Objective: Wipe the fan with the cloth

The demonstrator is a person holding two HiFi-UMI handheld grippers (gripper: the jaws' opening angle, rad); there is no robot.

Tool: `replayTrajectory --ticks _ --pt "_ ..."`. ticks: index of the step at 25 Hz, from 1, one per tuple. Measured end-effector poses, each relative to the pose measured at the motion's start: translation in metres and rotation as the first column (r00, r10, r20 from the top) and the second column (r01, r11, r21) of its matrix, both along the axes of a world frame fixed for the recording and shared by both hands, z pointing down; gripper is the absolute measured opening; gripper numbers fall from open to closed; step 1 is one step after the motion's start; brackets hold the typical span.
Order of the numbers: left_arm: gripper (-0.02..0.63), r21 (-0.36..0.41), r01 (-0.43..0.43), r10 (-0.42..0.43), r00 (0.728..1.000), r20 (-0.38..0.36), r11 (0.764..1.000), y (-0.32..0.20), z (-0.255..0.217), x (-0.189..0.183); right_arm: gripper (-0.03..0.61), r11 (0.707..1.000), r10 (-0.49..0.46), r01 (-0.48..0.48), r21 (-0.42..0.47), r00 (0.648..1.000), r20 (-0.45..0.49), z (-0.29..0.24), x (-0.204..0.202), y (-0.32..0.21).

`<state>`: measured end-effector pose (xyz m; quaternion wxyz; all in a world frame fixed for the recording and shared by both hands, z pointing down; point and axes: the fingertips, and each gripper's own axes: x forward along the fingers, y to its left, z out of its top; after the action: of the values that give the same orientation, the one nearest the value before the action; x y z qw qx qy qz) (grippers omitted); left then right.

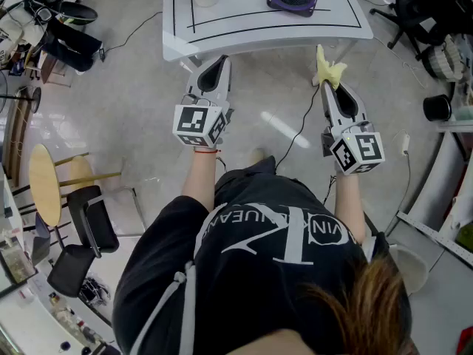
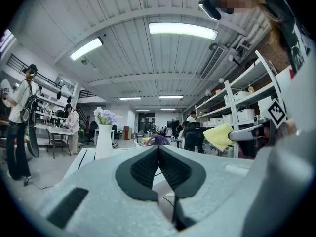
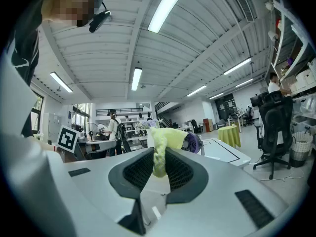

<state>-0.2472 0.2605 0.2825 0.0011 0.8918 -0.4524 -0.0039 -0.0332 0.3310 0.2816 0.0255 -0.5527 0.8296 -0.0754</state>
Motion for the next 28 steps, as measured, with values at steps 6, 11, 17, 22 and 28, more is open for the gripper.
replayTrajectory --ticks 6,11,17,22,28 --pt "0.011 0.009 -0.033 0.033 0.999 0.006 0.999 -0.022 0.011 -0.01 0.066 0.999 0.039 -0.039 0.02 0.999 0.001 0.006 -0.011 -0.019" --pt "0.011 -0.018 -0.051 0.051 0.999 -0.002 0.999 -0.029 0.022 -0.017 0.066 0.999 0.041 -0.041 0.004 0.999 -0.001 0.013 -0.025 -0.024" --pt "0.011 -0.044 -0.054 0.054 0.998 -0.017 0.998 -0.041 0.027 -0.013 0.069 1.0 0.024 -0.025 -0.013 1.0 -0.012 0.014 -0.028 -0.04" --pt "0.011 -0.061 -0.062 0.062 0.998 -0.011 0.996 -0.063 0.034 -0.009 0.071 0.999 0.006 -0.007 -0.031 0.999 -0.052 0.023 -0.031 -0.069" --pt "0.011 -0.077 -0.066 0.065 0.998 -0.016 0.995 -0.113 0.036 0.002 0.071 0.999 -0.021 0.015 -0.051 0.993 -0.117 0.033 -0.033 -0.124"
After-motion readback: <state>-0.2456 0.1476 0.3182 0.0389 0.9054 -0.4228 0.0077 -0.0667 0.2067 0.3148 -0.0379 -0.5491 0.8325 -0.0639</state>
